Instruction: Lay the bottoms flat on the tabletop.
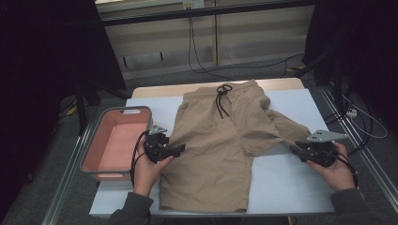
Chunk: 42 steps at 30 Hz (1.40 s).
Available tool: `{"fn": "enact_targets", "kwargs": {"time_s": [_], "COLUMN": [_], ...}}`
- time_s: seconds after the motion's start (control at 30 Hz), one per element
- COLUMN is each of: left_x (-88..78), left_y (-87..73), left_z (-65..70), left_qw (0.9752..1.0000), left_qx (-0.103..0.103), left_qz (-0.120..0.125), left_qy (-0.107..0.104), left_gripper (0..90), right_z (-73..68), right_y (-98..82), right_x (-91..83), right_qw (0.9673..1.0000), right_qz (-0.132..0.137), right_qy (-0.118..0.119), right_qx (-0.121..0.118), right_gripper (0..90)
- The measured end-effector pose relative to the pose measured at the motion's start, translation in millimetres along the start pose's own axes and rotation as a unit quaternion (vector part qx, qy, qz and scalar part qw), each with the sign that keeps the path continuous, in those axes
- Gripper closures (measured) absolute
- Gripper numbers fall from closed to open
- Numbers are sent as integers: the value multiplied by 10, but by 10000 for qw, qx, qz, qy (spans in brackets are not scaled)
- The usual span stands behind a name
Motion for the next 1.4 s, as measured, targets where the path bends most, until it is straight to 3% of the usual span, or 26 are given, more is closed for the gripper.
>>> {"fn": "enact_targets", "kwargs": {"time_s": [0.03, 0.1, 0.23, 0.33, 0.57, 0.63, 0.73, 0.9, 0.97, 1.03, 1.23, 1.4], "left_x": [2, 8, 8, -4, -3, -3, -10, -21, -22, -22, -15, -6], "left_y": [2, -4, -9, -2, -6, -5, -7, -8, -5, 0, 5, -2], "left_z": [1, 4, 0, -7, -7, 2, -3, -23, -14, 1, 18, 23], "left_qw": [10000, 10000, 10000, 10000, 10000, 10000, 10000, 10000, 10000, 10000, 10000, 10000], "left_qx": [25, 9, -8, -21, -27, -26, -20, -19, -20, -9, 3, 9], "left_qz": [3, -6, -3, 16, -2, 5, -7, -2, 1, 4, 20, -8], "left_qy": [-8, -12, -18, -14, -26, -24, -35, -16, -11, -36, -36, -47], "left_gripper": [245, 245, 245, 245, 244, 245, 244, 245, 244, 244, 244, 244], "right_z": [-19, -63, -189, -389, -1058, -1177, -1250, -1203, -1155, -1062, -772, -511], "right_y": [-15, -19, -24, 0, 129, 140, 112, 122, 159, 210, 278, 315], "right_x": [11, 28, 21, 9, -4, 11, 70, 64, 38, 17, -54, -99], "right_qw": [9999, 9997, 9985, 9967, 9842, 9807, 9791, 9794, 9810, 9850, 9917, 9951], "right_qz": [-85, -132, -229, -196, -69, -117, -190, -187, -129, -24, 164, 367], "right_qy": [61, 196, 464, 747, 1723, 1901, 1955, 1940, 1872, 1670, 1265, 909], "right_qx": [-52, -94, -173, -250, -393, -433, -524, -518, -500, -439, -150, 163], "right_gripper": [846, 891, 900, 900, 900, 900, 881, 832, 729, 640, 486, 449]}}
Point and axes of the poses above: each handheld gripper's, and its own axes: x roughly forward along the jaws, y roughly out of its top, z roughly to its right, the point moved 10 cm from there along x, roughly forward along the jaws, and after that the axes turned 4 degrees about z, right-handed, at the moved point
